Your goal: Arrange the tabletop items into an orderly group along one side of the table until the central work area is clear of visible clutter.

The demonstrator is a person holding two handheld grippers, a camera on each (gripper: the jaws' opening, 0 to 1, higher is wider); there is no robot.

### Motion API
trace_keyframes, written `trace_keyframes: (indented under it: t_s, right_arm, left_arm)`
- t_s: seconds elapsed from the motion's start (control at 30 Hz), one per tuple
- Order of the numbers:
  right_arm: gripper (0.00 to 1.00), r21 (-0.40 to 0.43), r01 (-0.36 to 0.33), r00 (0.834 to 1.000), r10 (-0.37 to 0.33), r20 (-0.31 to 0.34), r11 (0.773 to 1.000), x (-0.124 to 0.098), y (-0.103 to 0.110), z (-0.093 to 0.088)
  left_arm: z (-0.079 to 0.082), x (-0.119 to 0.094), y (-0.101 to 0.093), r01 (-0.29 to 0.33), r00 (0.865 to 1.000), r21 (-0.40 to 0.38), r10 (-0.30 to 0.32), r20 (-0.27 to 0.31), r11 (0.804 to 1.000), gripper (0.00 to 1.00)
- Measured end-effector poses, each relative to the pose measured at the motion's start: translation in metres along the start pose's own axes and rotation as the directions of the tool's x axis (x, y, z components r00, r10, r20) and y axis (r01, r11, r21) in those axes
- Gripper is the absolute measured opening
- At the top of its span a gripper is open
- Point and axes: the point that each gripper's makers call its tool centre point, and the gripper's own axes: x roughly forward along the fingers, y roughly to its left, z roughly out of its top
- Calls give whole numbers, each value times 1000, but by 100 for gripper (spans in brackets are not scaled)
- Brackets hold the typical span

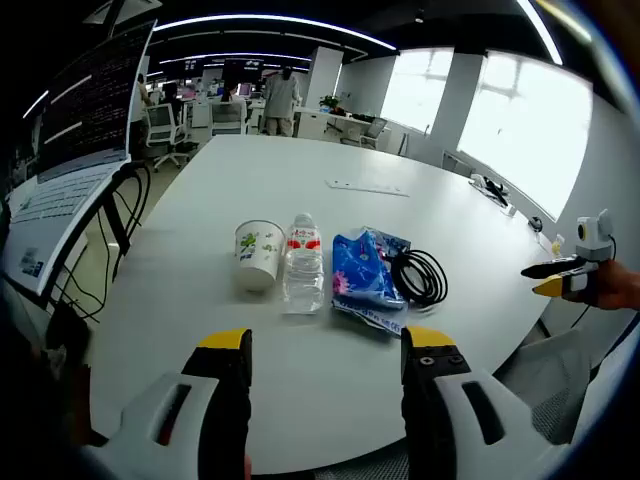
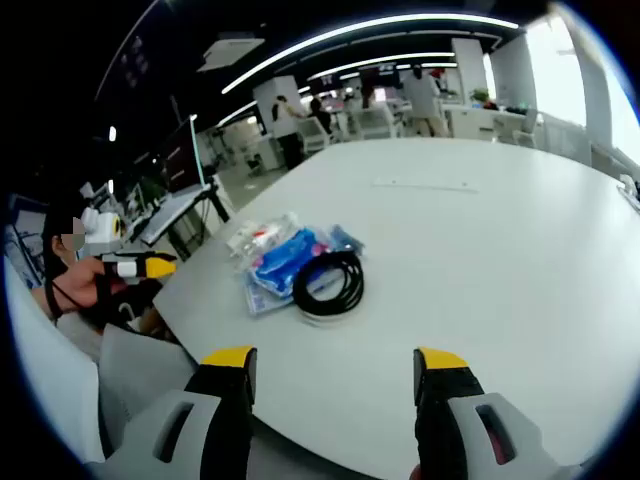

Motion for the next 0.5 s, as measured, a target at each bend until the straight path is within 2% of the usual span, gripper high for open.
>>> trace_keyframes:
  t_s: [0.17, 0.5]
  right_arm:
    - [65, -5, -4, 1000, 4, 1, 1000, -3, 2, -2]
    - [64, 9, 12, 1000, -12, 3, 1000, -7, -3, -5]
  left_arm:
    - [-2, -4, 3, -10, 1000, -9, 10, 4, 1000, 60]
    - [-6, -6, -2, -1, 1000, -13, 1, 5, 1000, 60]
